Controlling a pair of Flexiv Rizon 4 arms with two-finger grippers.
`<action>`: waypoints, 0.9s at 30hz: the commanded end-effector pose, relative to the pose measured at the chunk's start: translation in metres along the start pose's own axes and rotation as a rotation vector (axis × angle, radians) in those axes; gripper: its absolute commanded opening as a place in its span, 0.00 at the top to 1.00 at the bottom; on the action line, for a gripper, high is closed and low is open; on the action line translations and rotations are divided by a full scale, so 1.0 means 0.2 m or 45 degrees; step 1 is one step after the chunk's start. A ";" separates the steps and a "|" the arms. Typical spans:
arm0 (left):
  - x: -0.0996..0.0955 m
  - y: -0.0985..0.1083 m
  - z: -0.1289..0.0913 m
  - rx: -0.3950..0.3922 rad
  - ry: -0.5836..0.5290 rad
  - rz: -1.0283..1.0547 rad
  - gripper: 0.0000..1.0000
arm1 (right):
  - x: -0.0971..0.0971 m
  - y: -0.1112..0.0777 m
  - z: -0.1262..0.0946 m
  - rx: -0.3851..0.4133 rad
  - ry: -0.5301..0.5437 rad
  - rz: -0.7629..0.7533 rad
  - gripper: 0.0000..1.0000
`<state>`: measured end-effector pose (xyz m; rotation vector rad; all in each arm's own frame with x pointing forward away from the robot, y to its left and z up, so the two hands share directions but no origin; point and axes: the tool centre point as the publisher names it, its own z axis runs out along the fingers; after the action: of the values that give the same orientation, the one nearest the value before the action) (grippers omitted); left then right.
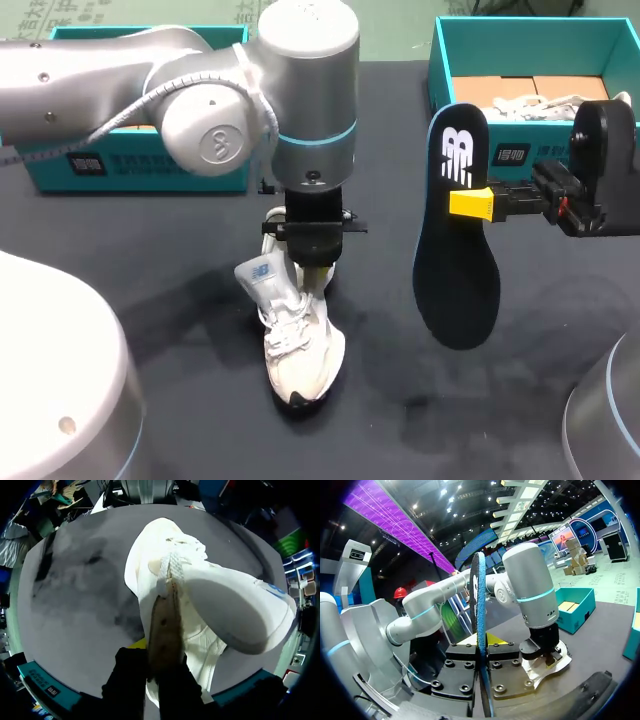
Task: Take the shoe out of the shoebox, open the shoe tongue, remove and reinsert the insole, then place the shoe into the shoebox
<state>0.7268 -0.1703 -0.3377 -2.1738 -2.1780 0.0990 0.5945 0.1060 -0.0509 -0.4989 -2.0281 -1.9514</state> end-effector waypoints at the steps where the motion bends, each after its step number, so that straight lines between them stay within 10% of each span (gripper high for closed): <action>1: -0.07 0.01 0.05 0.021 0.036 0.007 1.00 | 0.05 -0.02 -0.01 -0.008 -0.162 -0.001 1.00; 27: -0.20 0.04 0.25 0.026 0.119 0.012 1.00 | 0.05 -0.02 -0.01 -0.008 -0.162 -0.001 1.00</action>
<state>0.7287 -0.2059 -0.3817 -2.1334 -2.1145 0.0219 0.5945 0.1059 -0.0509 -0.4990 -2.0283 -1.9514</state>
